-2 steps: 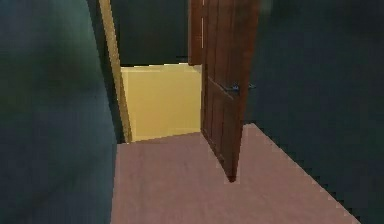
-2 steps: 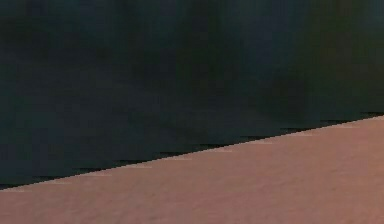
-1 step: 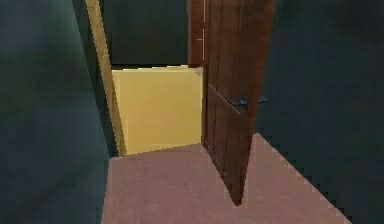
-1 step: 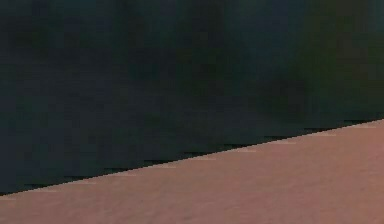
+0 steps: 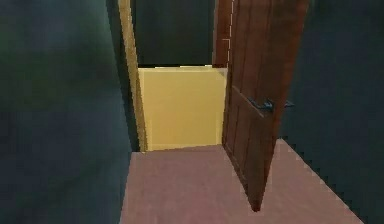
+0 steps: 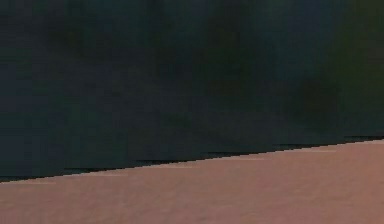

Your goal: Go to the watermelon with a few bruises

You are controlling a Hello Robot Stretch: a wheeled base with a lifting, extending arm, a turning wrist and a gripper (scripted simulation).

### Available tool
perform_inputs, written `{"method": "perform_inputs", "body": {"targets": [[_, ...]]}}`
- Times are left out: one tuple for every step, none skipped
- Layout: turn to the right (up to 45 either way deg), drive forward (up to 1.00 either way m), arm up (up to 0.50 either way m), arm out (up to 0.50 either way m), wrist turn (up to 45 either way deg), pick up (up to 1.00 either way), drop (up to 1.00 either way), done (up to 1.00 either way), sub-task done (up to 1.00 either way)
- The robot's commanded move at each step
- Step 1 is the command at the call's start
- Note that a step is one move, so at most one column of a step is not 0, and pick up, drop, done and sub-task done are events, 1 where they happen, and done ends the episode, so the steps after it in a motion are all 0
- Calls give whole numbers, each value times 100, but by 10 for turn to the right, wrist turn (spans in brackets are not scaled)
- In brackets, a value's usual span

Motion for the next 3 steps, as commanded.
{"method": "perform_inputs", "body": {"targets": [[0,100,0,0,0,0,0,0,0],[0,100,0,0,0,0,0,0,0],[-90,0,0,0,0,0,0,0,0]]}}
